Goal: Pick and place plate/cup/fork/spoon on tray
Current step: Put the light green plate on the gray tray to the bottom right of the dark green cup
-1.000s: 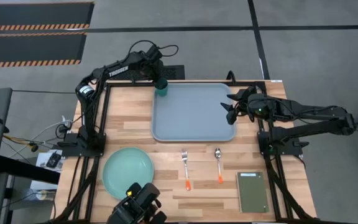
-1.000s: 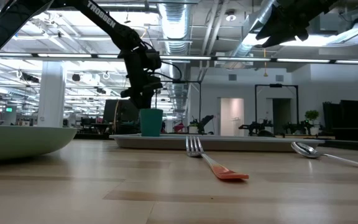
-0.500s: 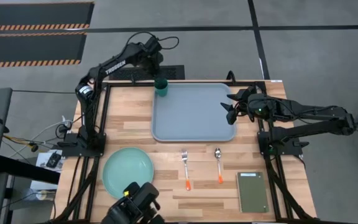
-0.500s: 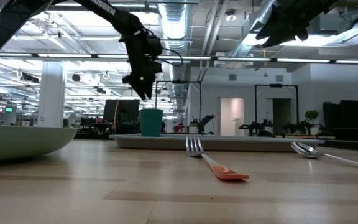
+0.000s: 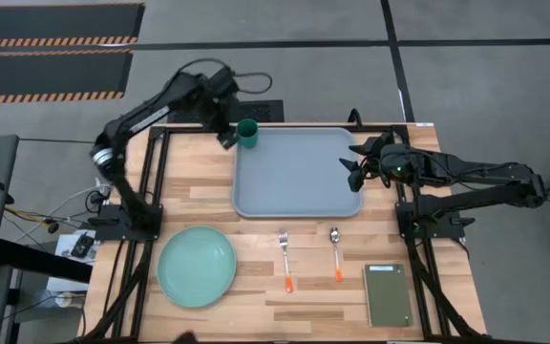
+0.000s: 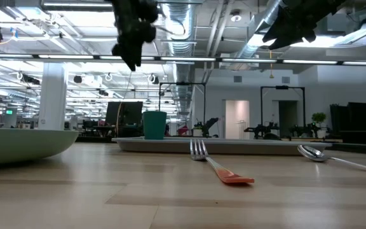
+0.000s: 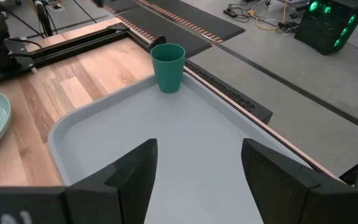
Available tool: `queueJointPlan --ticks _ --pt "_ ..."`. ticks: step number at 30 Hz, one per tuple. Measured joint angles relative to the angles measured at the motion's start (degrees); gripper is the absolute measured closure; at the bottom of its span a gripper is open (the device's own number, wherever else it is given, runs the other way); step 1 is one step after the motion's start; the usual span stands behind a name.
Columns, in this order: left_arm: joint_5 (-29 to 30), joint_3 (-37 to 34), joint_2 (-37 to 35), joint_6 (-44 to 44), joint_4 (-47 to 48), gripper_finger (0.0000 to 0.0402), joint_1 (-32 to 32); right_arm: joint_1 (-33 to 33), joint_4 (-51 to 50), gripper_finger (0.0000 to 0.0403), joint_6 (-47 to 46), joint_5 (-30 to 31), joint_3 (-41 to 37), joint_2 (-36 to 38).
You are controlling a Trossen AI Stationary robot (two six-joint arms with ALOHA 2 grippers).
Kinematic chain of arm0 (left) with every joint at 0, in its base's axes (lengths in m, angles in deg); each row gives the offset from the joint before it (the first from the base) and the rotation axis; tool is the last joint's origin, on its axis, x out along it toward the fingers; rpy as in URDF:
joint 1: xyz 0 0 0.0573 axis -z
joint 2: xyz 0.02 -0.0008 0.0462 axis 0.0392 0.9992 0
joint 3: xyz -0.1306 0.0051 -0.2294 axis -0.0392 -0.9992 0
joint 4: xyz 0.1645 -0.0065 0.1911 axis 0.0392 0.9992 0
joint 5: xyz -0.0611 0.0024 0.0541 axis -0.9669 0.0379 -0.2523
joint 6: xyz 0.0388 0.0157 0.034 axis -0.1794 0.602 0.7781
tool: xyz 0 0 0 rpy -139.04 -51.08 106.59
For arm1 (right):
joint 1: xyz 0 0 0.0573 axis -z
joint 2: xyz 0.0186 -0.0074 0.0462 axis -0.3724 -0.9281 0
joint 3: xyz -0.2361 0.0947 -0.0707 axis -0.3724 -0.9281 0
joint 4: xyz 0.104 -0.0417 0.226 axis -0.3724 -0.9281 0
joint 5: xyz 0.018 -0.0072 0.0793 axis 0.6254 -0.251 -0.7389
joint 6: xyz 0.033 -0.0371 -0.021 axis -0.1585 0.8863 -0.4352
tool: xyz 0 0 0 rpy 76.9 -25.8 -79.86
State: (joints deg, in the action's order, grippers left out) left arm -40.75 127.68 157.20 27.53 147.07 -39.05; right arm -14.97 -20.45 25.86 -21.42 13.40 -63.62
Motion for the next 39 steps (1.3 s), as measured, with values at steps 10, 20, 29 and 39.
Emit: queueJointPlan --ticks 10,20,29,39 --pt "0.9 -35.1 -26.5 -15.1 -11.0 0.0223 15.5 0.0 -0.1 0.0143 -0.4 -1.3 0.0 0.0" --pt "2.6 -59.4 -36.4 -30.2 -23.1 0.0223 23.4 0.0 0.0 0.0143 -1.8 -1.5 0.0 0.0" --pt "-1.0 -66.3 -33.1 -34.3 -27.4 0.0223 30.0 0.0 0.1 0.0143 -2.0 -1.5 0.0 0.0" --pt "1.9 -69.6 -33.0 -35.4 -32.3 0.0223 38.4 0.0 0.1 0.0143 -1.9 -1.5 0.0 0.0"
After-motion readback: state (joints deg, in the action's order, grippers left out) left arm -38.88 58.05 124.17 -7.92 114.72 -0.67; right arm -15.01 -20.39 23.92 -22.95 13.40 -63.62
